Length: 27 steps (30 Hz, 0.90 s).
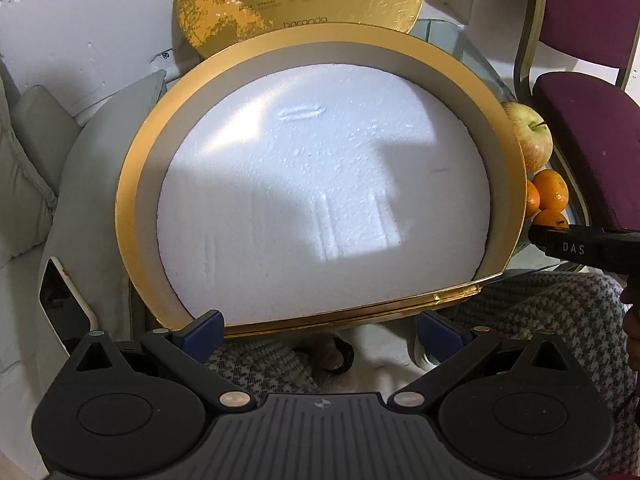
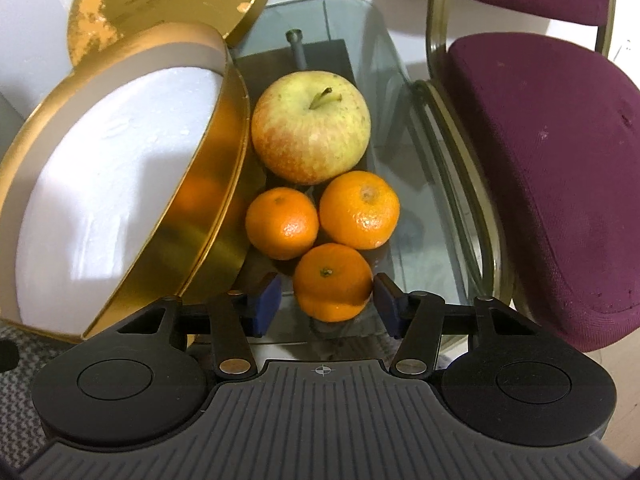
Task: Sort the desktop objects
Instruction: 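Move the right gripper down to a mandarin beside the apple, then close the right gripper on the mandarin and lift it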
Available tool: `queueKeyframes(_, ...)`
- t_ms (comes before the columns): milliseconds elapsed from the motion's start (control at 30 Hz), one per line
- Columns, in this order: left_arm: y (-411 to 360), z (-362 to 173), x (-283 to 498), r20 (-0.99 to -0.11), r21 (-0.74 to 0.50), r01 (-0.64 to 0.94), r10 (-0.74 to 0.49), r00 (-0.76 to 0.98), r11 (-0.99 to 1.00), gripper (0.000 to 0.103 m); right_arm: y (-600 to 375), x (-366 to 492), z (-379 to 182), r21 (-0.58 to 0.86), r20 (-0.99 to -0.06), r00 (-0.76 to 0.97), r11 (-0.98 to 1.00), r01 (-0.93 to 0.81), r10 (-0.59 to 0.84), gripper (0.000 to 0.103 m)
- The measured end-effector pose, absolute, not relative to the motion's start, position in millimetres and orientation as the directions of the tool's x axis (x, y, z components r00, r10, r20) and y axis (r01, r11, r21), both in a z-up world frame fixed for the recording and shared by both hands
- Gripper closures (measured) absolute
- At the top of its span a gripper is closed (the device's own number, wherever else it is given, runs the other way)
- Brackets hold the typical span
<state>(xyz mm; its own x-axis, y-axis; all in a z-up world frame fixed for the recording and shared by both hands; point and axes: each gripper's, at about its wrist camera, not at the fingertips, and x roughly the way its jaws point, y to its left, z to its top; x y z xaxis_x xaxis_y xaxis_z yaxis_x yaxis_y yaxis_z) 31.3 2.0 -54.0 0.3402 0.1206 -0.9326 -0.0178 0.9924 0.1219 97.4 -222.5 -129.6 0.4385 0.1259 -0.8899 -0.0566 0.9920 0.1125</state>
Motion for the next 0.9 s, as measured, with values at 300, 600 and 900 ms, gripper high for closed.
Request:
queueKeyframes(300,7,-49,23,-0.930,0.121,-0.033,0.124,0.346,0.992,0.001,-219,96,-129,0.078,-0.898,0.433,0.997,-0.029,0.083,0.058)
queueKeyframes(600,41,-39,1,-0.922,0.070,-0.118,0.109,0.372,0.991,0.001,-211,65,-73,0.120,-0.855,0.505,0.992,-0.030,0.119,0.058)
queueKeyframes(900,119,-22,-20,-0.876,0.049,-0.351,0.209,0.435,0.935,0.001,-112,76,-24,0.149,-0.790,0.539,0.944,-0.295,0.293,0.058)
